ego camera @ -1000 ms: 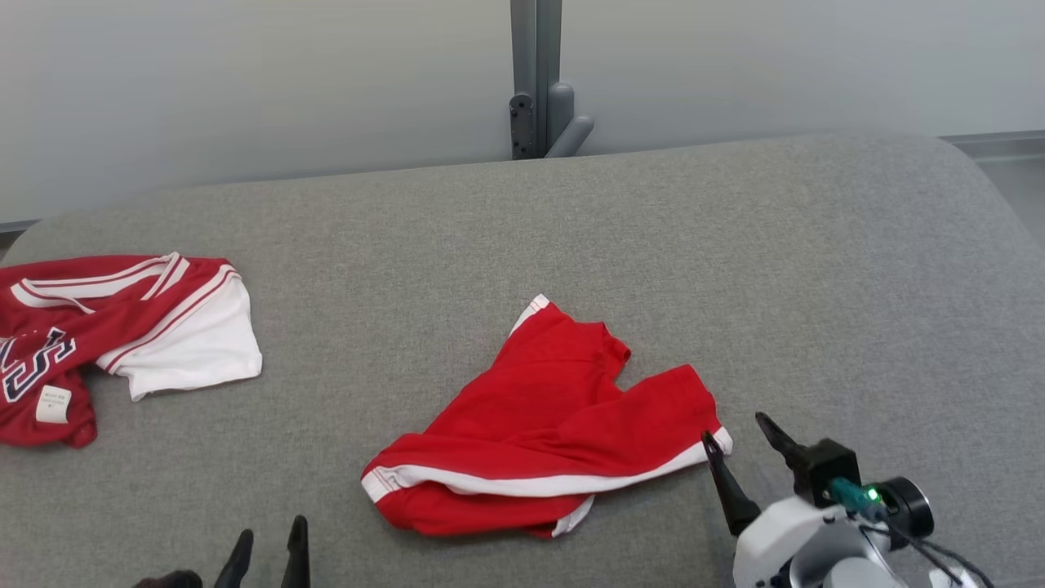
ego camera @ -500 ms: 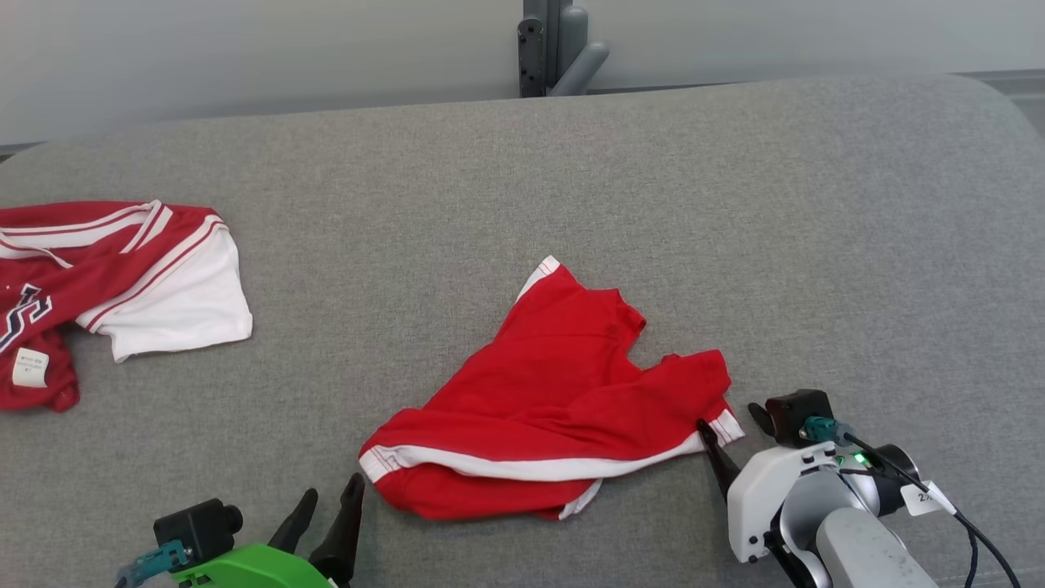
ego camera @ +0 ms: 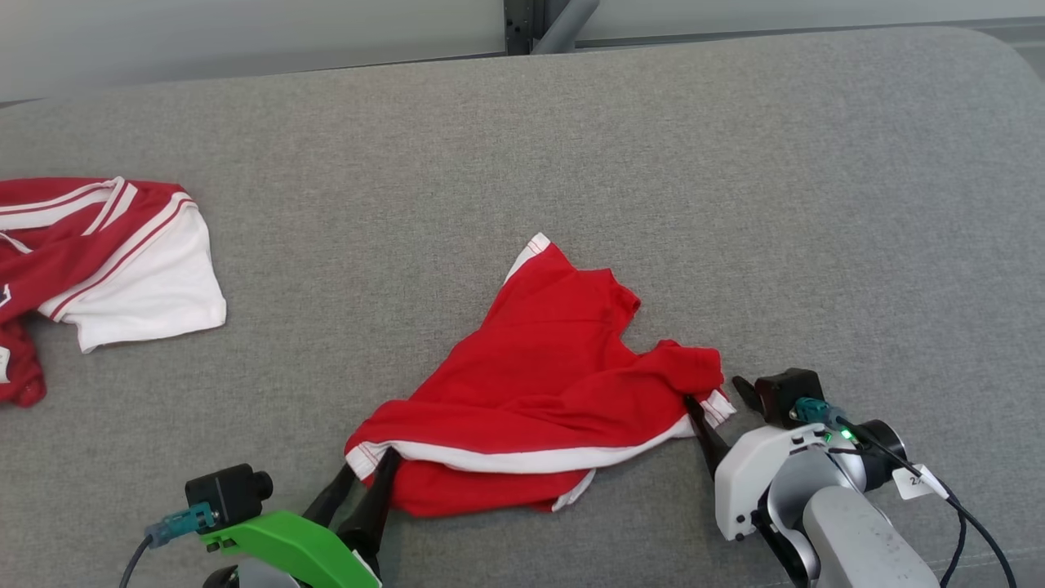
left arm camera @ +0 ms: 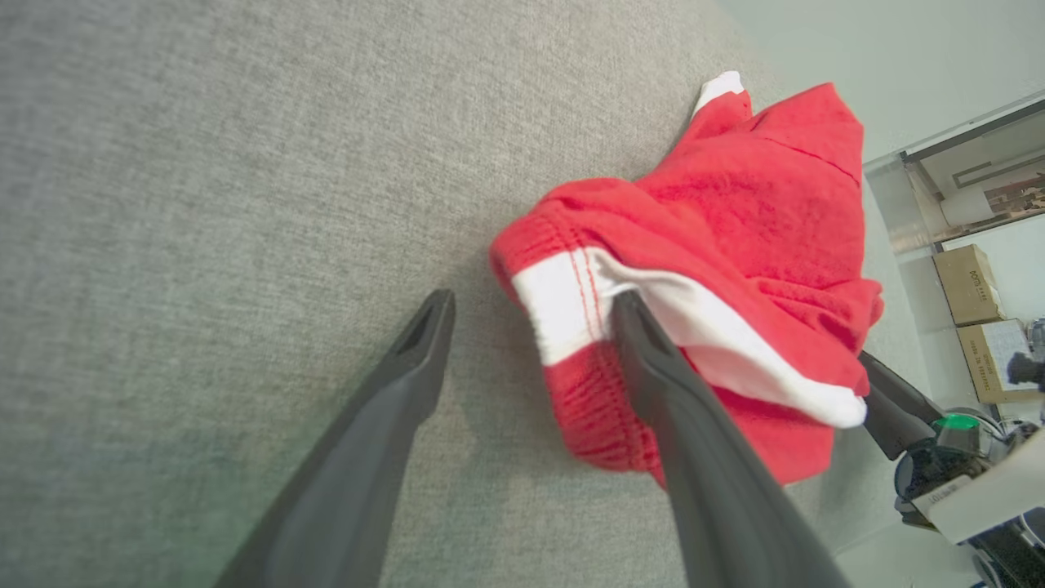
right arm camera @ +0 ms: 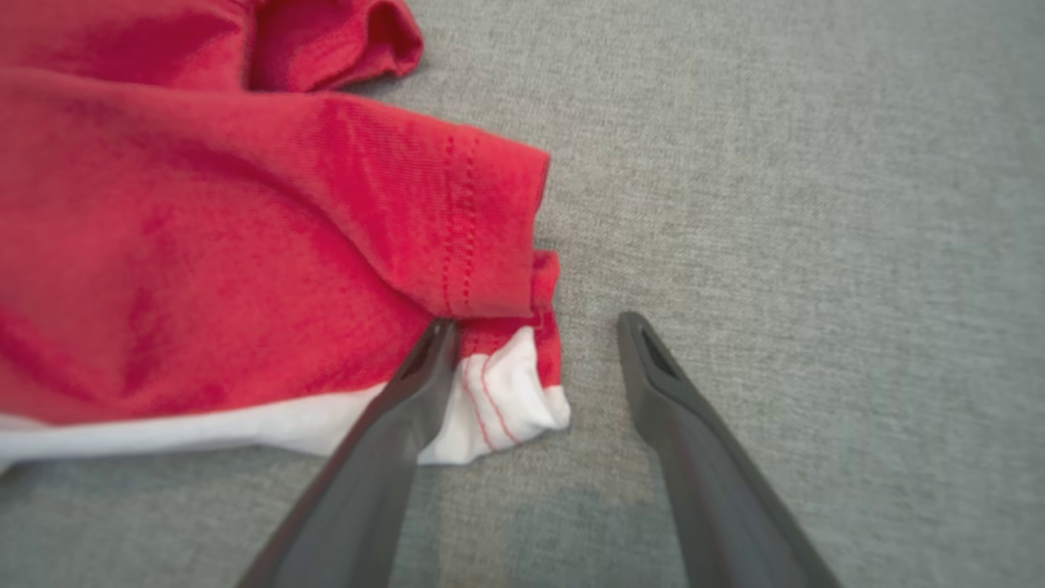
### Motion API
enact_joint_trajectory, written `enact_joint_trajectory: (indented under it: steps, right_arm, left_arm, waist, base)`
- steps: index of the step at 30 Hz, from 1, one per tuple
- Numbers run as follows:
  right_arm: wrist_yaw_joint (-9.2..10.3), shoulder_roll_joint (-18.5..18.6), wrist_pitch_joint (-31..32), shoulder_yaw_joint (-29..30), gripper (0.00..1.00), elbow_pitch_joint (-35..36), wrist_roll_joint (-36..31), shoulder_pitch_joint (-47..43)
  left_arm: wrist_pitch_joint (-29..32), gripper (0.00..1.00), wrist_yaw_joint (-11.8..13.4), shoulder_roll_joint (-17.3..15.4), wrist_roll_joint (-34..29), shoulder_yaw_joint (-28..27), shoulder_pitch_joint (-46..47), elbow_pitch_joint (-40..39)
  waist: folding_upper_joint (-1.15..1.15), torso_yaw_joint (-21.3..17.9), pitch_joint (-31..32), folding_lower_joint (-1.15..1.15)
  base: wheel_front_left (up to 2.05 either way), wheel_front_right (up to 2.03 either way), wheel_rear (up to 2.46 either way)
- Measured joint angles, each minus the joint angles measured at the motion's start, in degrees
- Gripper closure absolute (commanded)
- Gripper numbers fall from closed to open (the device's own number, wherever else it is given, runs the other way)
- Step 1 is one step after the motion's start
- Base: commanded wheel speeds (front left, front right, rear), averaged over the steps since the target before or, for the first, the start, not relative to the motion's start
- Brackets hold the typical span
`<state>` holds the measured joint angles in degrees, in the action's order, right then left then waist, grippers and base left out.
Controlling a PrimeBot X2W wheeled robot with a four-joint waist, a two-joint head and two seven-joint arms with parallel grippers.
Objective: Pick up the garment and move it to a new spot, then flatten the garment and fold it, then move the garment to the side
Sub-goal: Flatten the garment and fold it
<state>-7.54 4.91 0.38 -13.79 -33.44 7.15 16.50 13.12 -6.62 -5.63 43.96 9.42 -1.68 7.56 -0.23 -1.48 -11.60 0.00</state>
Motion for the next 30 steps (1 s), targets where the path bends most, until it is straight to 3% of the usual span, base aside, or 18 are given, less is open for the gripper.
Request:
enact_joint_trajectory:
  steps: [1, 2, 5, 8, 10, 15, 19, 24, 26, 30]
  right_arm:
    - [0.0, 0.0, 0.0, -0.3, 0.16, -0.1, 0.2, 0.1]
    - [0.0, 0.0, -0.1, -0.7, 0.38, -0.3, 0.4, 0.2]
    - [0.0, -0.1, -0.3, -1.5, 0.59, -0.5, 0.9, 0.3]
    - [0.0, -0.1, -0.4, -2.1, 0.79, -0.7, 1.6, 0.4]
    - [0.0, 0.0, -0.5, -3.0, 1.0, -0.6, 2.5, 0.3]
    - [0.0, 0.3, -0.7, -3.1, 1.0, 0.8, 7.1, -0.8]
    - [0.0, 1.7, 1.9, -2.3, 1.0, 6.1, 13.7, -2.2]
    - [0.01, 5.6, 8.2, 0.5, 1.0, 22.3, 28.7, -3.2]
    - [0.0, 6.8, 10.0, 1.3, 1.0, 26.2, 31.8, -3.5]
    - [0.04, 10.6, 14.6, 8.6, 1.0, 38.7, 41.4, -4.4]
  left_arm:
    - [0.2, 0.47, 0.0, -0.1, 0.1, 0.2, 0.1, 0.1]
    - [0.4, 0.63, 0.0, -0.1, 0.2, 0.5, 0.1, 0.3]
    - [0.3, 1.0, -0.3, -0.3, 0.4, 0.9, 0.1, 0.7]
    - [-0.1, 1.0, -0.4, -0.6, 0.5, 1.1, 0.1, 1.0]
    - [-0.2, 1.0, -0.4, -0.8, 0.6, 1.3, 0.1, 1.1]
    - [-0.2, 1.0, -0.4, -1.2, 1.6, 1.6, 0.0, -0.1]
    - [1.4, 1.0, -0.5, -2.4, 3.1, 1.7, -1.3, -5.0]
    - [5.6, 1.0, -0.5, -5.3, 6.0, 1.2, -3.7, -16.0]
    - [6.6, 1.0, -0.5, -5.6, 7.1, 1.2, -4.0, -18.9]
    - [9.9, 1.0, 0.0, -6.7, 11.2, -0.2, -4.5, -29.9]
  waist:
    - [0.0, -0.2, -0.1, 0.0]
    - [0.0, -0.4, -0.2, 0.0]
    - [0.0, -0.9, -0.4, 0.0]
    - [0.0, -1.2, -0.3, 0.0]
    - [0.0, -1.3, -0.3, 0.0]
    - [0.0, -1.3, 0.1, 0.0]
    - [0.0, -1.8, 0.6, 0.0]
    - [0.0, -2.8, 1.1, 0.0]
    - [0.0, -3.0, 1.1, 0.0]
    - [0.0, -3.6, 0.5, 0.0]
  base:
    - [0.0, 0.0, 0.0]
    - [0.0, 0.0, 0.0]
    - [0.0, 0.0, 0.0]
    - [0.0, 0.0, 0.0]
    - [0.0, 0.0, 0.0]
    - [0.0, 0.0, 0.0]
    - [0.0, 0.0, 0.0]
    - [0.0, 0.0, 0.0]
    - [0.0, 0.0, 0.0]
    - [0.0, 0.0, 0.0]
